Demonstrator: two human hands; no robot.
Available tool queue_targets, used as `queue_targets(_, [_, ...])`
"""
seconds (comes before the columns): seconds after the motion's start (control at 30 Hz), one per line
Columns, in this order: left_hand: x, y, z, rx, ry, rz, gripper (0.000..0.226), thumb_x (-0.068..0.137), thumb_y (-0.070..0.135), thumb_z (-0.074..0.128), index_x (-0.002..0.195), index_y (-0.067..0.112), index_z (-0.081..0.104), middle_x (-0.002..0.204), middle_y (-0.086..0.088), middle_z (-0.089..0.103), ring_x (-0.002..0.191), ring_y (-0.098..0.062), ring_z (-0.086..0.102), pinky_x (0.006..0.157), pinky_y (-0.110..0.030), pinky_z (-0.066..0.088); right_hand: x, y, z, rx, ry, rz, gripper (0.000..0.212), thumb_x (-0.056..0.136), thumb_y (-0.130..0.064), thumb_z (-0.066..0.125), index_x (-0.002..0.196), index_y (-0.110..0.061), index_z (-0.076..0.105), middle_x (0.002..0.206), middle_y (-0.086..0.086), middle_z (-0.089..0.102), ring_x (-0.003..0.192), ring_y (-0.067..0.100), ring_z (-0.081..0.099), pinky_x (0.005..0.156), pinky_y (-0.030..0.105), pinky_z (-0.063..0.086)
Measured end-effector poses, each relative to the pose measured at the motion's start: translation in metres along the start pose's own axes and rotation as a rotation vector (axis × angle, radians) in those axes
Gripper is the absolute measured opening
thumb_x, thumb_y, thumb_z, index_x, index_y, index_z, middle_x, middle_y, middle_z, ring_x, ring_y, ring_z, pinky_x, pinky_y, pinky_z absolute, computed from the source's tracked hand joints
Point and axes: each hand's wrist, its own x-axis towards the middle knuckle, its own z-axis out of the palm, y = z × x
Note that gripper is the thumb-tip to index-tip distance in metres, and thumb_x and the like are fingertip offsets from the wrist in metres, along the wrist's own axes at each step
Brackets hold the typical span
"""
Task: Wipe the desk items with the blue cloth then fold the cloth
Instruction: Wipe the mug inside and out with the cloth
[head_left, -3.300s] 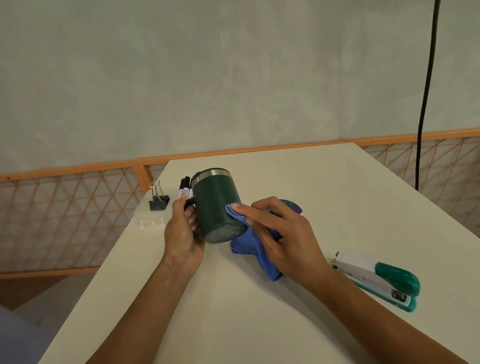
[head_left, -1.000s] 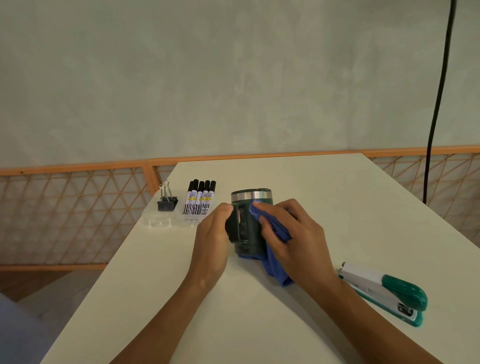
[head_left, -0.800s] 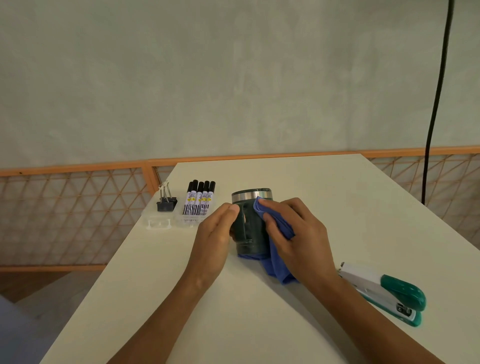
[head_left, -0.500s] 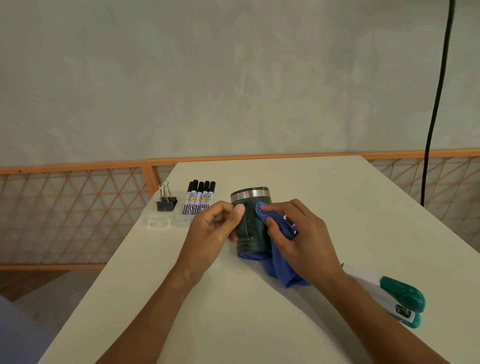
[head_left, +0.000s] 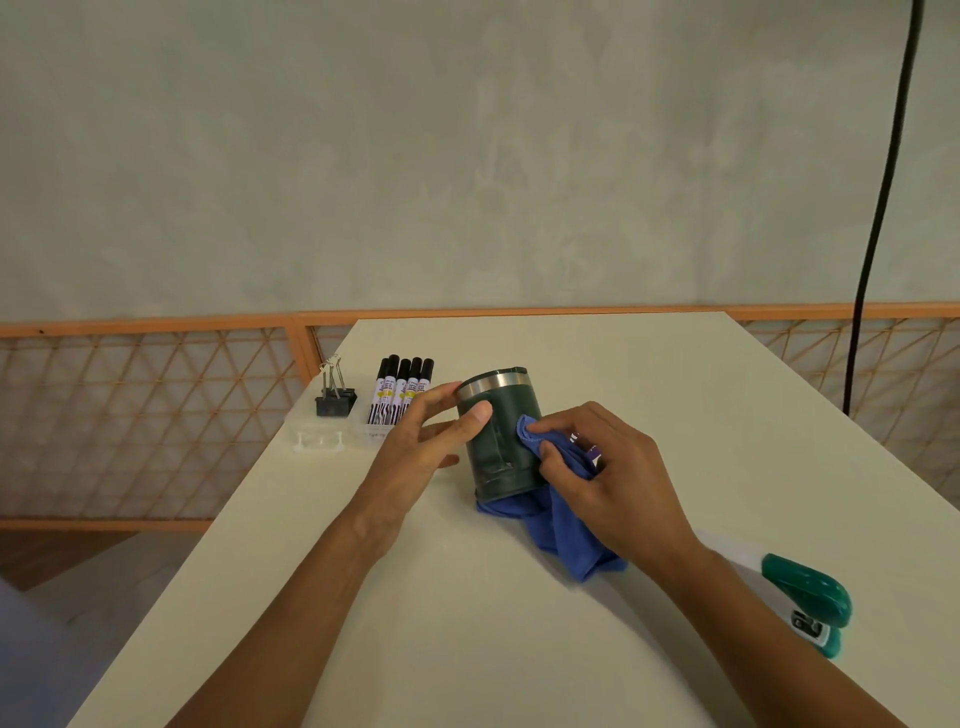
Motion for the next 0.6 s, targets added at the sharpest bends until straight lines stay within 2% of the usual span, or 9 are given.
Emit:
queue_targets(0.13, [-0.004,0.001,-0.002,0.061,-0.002,0.047,0.054,0.088,0.078,0.069,0.136,0.054,0.061,0.138,0.028,0.064,0.127,0.000,0.064,0.106,-0.041,0.057,0.000,0.001,-0.001,-0.016,0.010,-0.080,0.028,0.099,-0.017,0.074,0.123,-0.031,0.077,0.109,-0.016,0.067,0.095,0.009,0.067,0.076,0.012,0.046])
queue_targets(0.2, [-0.006,0.004,-0.003,0.097,0.004,0.072,0.045,0.091,0.075,0.063,0.133,0.056,0.063,0.137,0.027,0.066,0.127,0.000,0.063,0.104,-0.039,0.058,0.000,0.001,0.000,-0.066,0.013,-0.139,0.029,0.102,-0.021,0.070,0.128,-0.032,0.076,0.110,-0.013,0.064,0.093,0.011,0.066,0.074,0.022,0.052])
queue_targets(0.3, [-0.008,0.009,-0.004,0.156,0.036,0.102,0.044,0.089,0.074,0.066,0.130,0.057,0.065,0.136,0.030,0.064,0.121,0.006,0.063,0.103,-0.039,0.056,0.001,0.001,-0.003,-0.201,-0.034,-0.243,0.032,0.107,-0.025,0.061,0.136,-0.035,0.071,0.117,-0.009,0.061,0.090,0.015,0.064,0.070,0.035,0.056])
queue_targets(0.37, [-0.010,0.011,-0.003,0.167,0.053,0.107,0.046,0.088,0.073,0.070,0.130,0.053,0.066,0.136,0.031,0.063,0.119,0.007,0.063,0.103,-0.039,0.056,0.003,-0.001,-0.008,-0.281,-0.098,-0.292,0.031,0.108,-0.027,0.056,0.134,-0.037,0.071,0.120,-0.009,0.059,0.090,0.015,0.062,0.067,0.037,0.056])
queue_targets(0.47, [-0.012,0.014,0.000,0.203,0.088,0.113,0.048,0.086,0.073,0.071,0.129,0.052,0.067,0.134,0.033,0.063,0.116,0.009,0.062,0.095,-0.026,0.050,0.005,-0.004,-0.015,-0.350,-0.169,-0.366,0.029,0.107,-0.031,0.052,0.127,-0.032,0.073,0.119,-0.008,0.059,0.091,0.015,0.062,0.064,0.039,0.057])
queue_targets(0.53, [-0.012,0.016,0.002,0.224,0.103,0.123,0.048,0.085,0.072,0.071,0.127,0.051,0.067,0.133,0.034,0.063,0.116,0.009,0.062,0.089,-0.019,0.045,0.005,-0.005,-0.014,-0.390,-0.159,-0.385,0.028,0.108,-0.030,0.052,0.125,-0.030,0.074,0.118,-0.007,0.059,0.090,0.017,0.062,0.062,0.040,0.056])
queue_targets(0.6, [-0.013,0.017,0.004,0.234,0.110,0.137,0.048,0.084,0.071,0.074,0.126,0.048,0.067,0.132,0.033,0.063,0.118,0.007,0.063,0.086,-0.018,0.046,0.006,-0.005,-0.011,-0.398,-0.101,-0.358,0.023,0.110,-0.025,0.057,0.125,-0.029,0.074,0.117,-0.005,0.058,0.085,0.014,0.057,0.059,0.038,0.054])
